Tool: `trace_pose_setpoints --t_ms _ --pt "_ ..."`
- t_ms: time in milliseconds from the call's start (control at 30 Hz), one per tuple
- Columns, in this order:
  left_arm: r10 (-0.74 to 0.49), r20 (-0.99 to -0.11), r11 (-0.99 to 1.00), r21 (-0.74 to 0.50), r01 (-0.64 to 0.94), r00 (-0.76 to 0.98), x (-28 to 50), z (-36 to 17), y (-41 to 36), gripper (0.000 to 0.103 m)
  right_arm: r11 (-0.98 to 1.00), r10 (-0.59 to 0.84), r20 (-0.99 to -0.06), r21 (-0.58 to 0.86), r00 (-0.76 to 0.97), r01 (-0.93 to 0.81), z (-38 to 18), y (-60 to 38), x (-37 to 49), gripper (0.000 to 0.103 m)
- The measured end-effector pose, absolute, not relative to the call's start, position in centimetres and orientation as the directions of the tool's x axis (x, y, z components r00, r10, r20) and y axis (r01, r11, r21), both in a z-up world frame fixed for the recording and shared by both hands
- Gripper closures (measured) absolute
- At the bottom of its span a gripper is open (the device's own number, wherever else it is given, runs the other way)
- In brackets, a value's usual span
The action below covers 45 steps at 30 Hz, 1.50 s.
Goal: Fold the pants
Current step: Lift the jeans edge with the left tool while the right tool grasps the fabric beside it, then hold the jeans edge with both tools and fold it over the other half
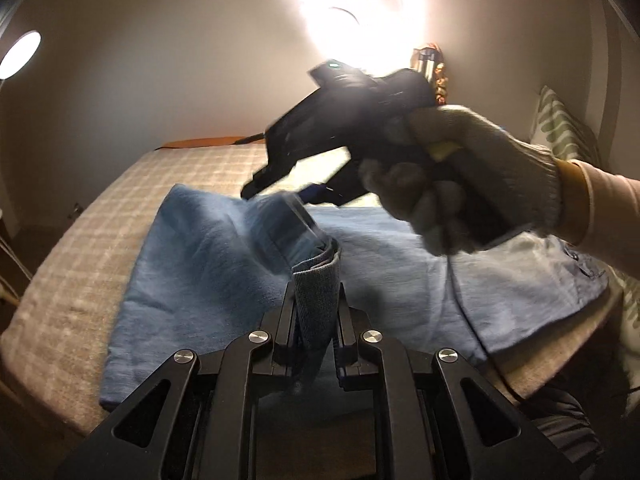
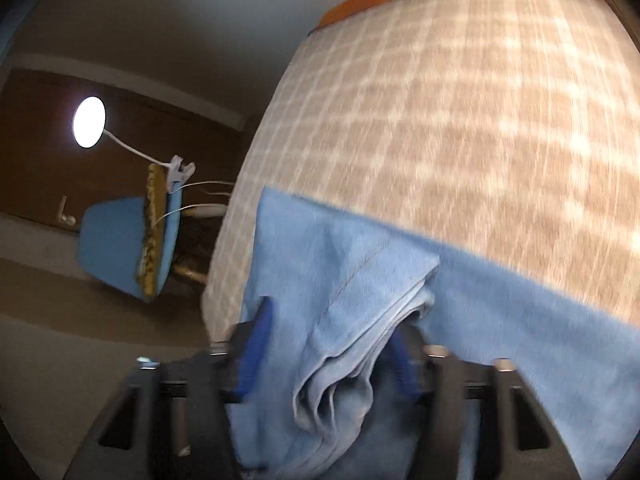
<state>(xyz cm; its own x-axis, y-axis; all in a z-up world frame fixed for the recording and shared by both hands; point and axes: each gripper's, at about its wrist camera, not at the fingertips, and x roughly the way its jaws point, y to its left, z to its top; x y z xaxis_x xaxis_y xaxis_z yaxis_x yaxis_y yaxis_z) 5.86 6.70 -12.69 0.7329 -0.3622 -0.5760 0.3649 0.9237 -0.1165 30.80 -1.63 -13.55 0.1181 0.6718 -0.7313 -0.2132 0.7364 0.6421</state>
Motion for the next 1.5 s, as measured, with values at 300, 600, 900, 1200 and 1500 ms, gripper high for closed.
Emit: trace_pose_setpoints --t_ms 300,600,900,1200,1500 --pt "-0.430 -0.566 0.894 -0.158 0.419 0.703 6.9 -11.4 4.1 0.091 0.844 0.523 -0.776 0.415 0.353 -0.339 -7.2 -4.0 28.8 0.097" --pt "-0.524 -0.570 0.823 -0.146 0.549 0.633 6.9 -10.7 -2.7 0.090 0.893 0.443 -0.785 0.341 0.433 -0.294 -5.3 -10.8 27.2 0.098" --pt "-0.586 -0.587 0.769 -0.184 0.612 0.559 6.4 -10.2 -6.2 0.091 0.914 0.400 -0.803 0.317 0.443 -0.251 -5.4 -16.3 25.3 0.098" --pt "-0.628 -0.594 0.712 -0.177 0.679 0.504 5.8 -8.6 -10.0 0.090 0.930 0.367 -0.799 0.304 0.476 -0.206 -4.5 -21.2 23.5 0.098" --pt "-0.685 -0.579 0.638 -0.183 0.748 0.443 4.7 -6.8 -14.9 0.090 0.948 0.317 -0.787 0.281 0.529 -0.151 -2.3 -27.0 21.0 0.098"
